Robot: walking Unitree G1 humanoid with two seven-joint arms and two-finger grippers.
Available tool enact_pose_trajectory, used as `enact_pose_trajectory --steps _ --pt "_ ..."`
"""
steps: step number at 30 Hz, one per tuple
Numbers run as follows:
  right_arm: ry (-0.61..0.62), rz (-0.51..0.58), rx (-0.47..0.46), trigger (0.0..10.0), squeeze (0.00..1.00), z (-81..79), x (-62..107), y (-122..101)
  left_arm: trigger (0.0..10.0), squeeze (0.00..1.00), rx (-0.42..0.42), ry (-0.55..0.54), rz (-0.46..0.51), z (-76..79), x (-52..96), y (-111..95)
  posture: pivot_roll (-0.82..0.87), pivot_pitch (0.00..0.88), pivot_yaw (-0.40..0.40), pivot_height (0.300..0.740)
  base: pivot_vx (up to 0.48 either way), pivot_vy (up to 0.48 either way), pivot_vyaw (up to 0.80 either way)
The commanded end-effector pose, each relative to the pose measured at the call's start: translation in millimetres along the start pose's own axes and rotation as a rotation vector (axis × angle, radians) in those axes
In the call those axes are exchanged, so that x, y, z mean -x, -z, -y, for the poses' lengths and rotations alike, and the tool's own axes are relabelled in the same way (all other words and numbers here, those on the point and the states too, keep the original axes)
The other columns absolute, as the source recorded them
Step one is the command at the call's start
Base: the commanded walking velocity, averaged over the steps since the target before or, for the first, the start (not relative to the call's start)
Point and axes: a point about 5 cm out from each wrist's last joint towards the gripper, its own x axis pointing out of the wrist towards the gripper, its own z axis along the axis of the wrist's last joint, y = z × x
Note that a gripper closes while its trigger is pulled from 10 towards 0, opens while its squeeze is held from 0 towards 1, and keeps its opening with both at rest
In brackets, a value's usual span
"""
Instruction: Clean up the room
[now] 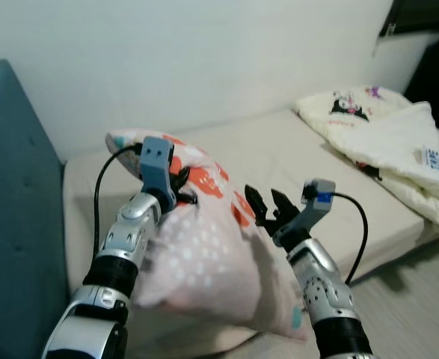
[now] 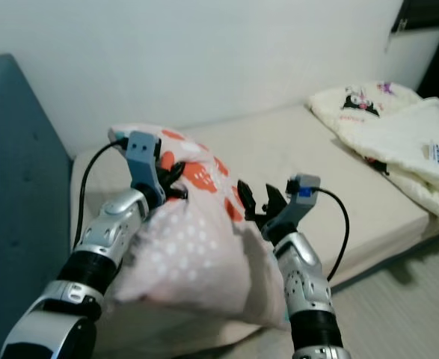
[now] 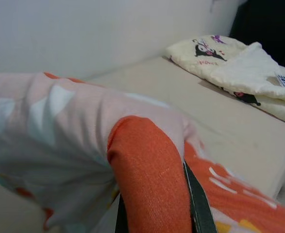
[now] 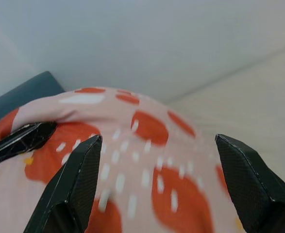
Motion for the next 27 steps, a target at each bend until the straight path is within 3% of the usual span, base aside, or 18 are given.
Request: enact_pose_trajectory --steps 1,27 --pt "0.007 0.005 -0.003 10.0 0.0 2.0 0.4 -0.2 10.0 0.0 -0.017 0.007 0.072 3.0 -1.8 -12.9 -0.16 0.0 0.037 0.74 0.0 -0.472 0.0" --pt "-0.011 -0.005 -0.006 10.0 0.0 -1.8 0.3 4.1 10.0 0.0 0.014 0.024 0.071 9.8 -3.8 -12.7 -0.16 0.0 0.041 0.74 0.0 -0.48 0.0"
